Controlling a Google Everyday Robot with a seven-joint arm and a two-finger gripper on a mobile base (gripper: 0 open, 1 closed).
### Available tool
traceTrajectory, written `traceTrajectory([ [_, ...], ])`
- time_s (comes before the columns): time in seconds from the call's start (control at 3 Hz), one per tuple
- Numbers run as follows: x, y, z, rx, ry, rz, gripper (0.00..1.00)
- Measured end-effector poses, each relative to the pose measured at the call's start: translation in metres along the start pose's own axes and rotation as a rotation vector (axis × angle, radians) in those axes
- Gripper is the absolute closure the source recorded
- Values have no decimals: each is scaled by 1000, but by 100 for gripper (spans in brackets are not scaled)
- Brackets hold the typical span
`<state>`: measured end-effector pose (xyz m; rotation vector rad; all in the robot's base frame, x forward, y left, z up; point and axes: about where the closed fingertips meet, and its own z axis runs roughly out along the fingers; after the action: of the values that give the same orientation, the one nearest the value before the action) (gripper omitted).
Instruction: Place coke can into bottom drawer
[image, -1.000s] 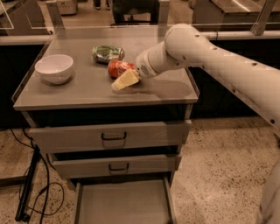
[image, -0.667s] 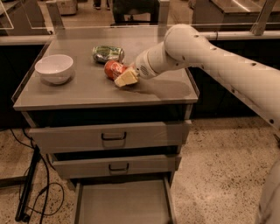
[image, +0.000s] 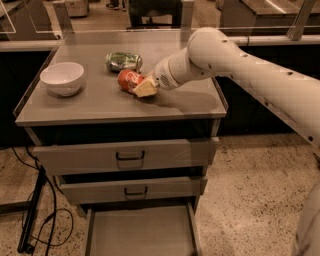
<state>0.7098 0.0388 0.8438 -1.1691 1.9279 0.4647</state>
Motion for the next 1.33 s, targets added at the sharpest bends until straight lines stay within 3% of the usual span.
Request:
traceTrajectory([
  [0.33, 0, 0, 0, 0, 0, 0, 100],
  [0.67, 0, 0, 0, 0, 0, 0, 100],
  [1.0, 3, 4, -13, 36, 17, 7, 100],
  [1.33, 4, 13, -50, 99, -6, 3, 100],
])
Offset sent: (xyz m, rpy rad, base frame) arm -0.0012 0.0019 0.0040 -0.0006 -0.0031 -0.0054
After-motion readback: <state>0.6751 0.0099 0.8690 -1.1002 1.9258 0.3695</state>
